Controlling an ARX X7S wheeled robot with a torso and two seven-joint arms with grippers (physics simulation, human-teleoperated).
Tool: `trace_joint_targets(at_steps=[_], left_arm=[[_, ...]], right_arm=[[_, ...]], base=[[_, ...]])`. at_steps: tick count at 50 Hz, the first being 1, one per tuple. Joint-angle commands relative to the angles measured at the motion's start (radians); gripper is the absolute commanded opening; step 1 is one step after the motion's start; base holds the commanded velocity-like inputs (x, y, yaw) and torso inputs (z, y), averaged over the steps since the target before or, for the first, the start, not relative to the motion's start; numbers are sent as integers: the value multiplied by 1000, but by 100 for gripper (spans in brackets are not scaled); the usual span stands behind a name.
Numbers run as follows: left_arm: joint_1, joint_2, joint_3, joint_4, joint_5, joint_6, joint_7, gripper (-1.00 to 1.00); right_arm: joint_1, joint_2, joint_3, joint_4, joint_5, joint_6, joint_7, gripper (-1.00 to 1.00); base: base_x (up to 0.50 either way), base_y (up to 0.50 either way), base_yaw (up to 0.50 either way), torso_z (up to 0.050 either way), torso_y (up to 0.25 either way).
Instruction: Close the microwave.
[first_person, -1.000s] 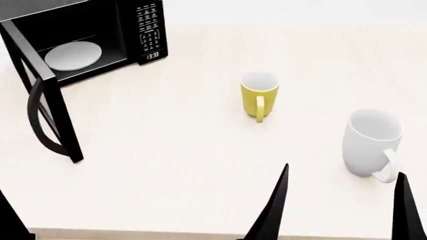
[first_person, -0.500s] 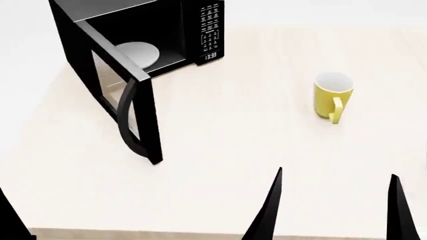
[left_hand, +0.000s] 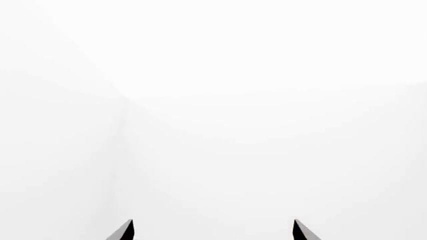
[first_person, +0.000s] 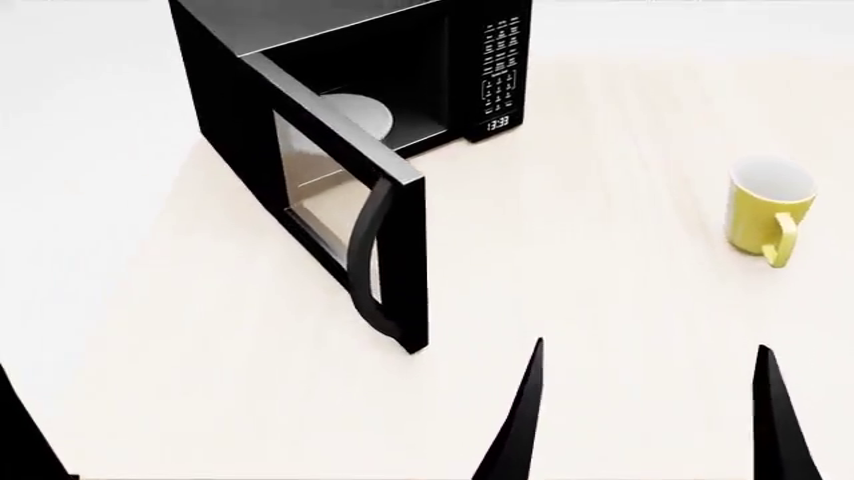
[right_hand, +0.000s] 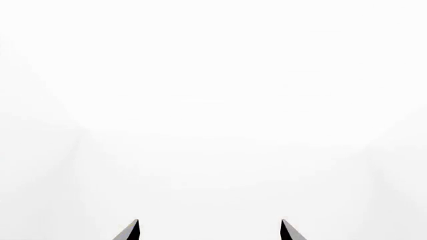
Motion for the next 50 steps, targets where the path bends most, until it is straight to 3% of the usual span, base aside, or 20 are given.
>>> trace_joint_targets(at_steps=[1,50], left_arm=[[1,1,2,-4,9,2,4,100],[-4,-31,27,-17,6,8,-27,100]], right_arm=[[4,6,-2,-16,5,25,-13,100],[7,37,-32,-15,-33,11,19,100]], base=[[500,0,0,0,0],[500,-1,0,0,0]])
